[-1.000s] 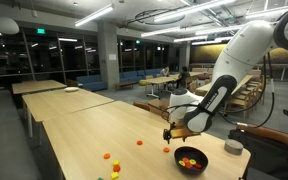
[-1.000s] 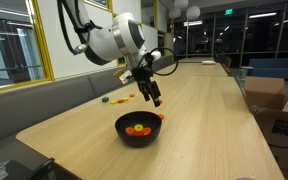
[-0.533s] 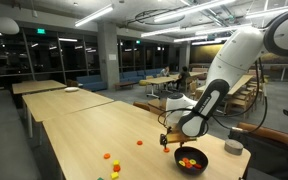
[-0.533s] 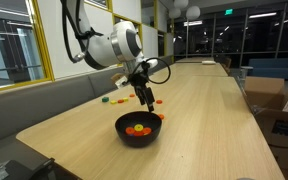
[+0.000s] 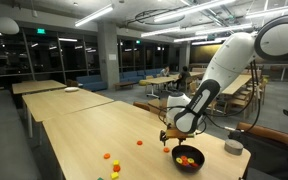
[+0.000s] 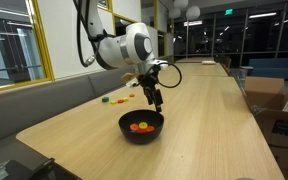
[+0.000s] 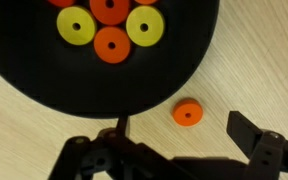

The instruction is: Pick up some of the objects from the table and put them in the bowl

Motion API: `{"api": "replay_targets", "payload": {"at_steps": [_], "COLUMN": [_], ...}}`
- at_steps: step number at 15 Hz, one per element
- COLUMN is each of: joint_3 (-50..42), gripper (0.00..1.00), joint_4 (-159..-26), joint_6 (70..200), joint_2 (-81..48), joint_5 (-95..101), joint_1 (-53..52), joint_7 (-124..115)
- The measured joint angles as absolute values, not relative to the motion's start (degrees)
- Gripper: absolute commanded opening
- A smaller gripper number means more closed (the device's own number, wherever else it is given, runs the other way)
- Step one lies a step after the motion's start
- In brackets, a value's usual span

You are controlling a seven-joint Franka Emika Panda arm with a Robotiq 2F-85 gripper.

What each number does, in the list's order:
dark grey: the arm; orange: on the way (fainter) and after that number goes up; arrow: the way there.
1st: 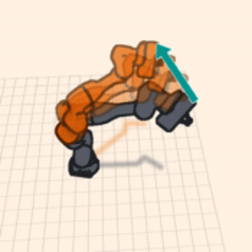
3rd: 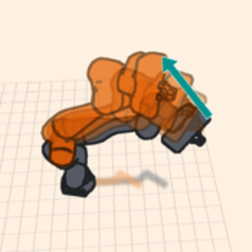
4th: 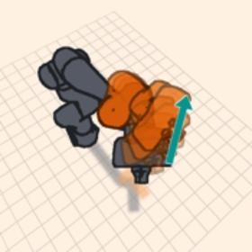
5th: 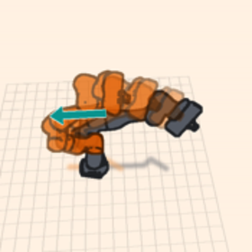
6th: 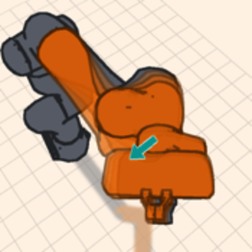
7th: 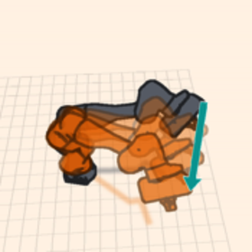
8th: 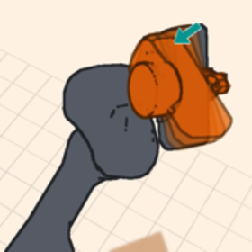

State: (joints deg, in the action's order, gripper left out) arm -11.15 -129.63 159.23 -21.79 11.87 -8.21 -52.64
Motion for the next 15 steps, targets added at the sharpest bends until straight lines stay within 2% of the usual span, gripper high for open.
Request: {"api": "replay_targets", "payload": {"at_steps": [8, 15], "joint_3": [-9.81, -1.13], "gripper": [1.00, 1.00], "joint_4": [-127.08, -124.22], "joint_6": [158.94, 156.48], "joint_2": [-21.61, -24.06], "joint_5": [7.57, -5.29], "joint_1": [-6.60, 0.45], "joint_7": [-42.96, -19.22]}}
